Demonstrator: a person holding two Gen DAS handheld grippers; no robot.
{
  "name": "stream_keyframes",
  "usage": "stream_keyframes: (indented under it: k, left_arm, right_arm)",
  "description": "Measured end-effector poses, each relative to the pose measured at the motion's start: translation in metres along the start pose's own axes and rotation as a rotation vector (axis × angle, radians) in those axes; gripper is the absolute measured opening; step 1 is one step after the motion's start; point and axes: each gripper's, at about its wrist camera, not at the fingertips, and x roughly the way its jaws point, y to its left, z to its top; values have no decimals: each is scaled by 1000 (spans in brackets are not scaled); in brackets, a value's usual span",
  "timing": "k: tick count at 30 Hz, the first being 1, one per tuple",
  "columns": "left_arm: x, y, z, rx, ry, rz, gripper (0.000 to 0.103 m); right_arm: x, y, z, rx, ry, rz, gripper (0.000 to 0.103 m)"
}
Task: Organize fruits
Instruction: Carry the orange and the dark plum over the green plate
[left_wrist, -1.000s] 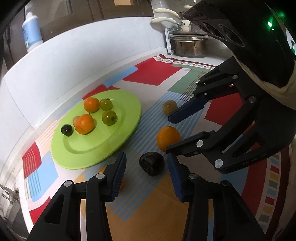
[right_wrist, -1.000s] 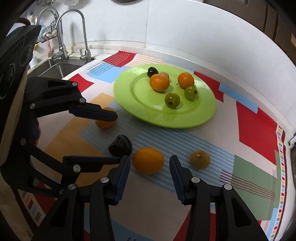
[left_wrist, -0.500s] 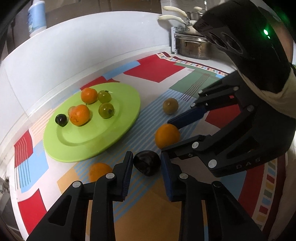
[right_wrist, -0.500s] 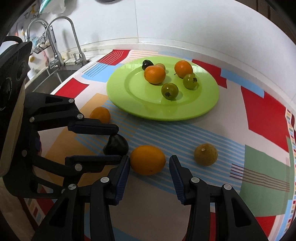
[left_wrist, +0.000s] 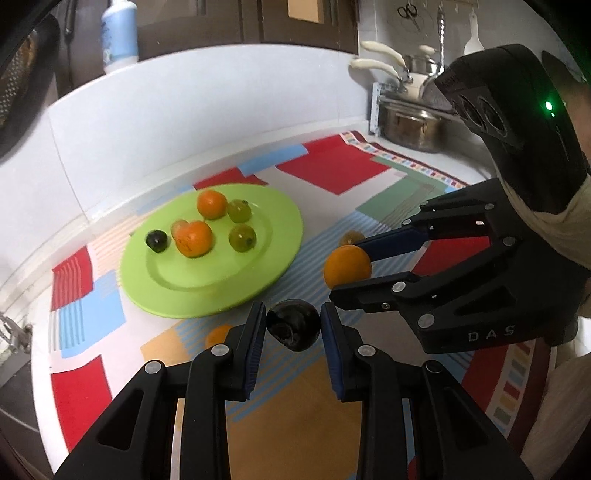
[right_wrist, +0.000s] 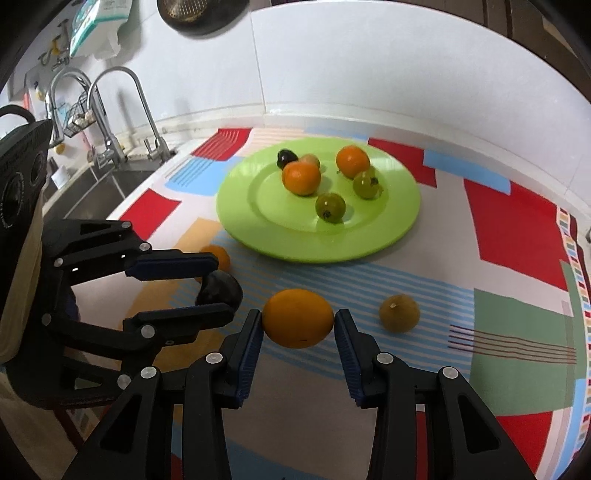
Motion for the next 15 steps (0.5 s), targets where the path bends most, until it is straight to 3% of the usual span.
stream_keyframes:
  k: [15]
  left_arm:
    - [-45, 11, 16, -116, -86, 83, 31]
  right_arm:
    - [-43, 15, 17, 27, -116, -9, 41]
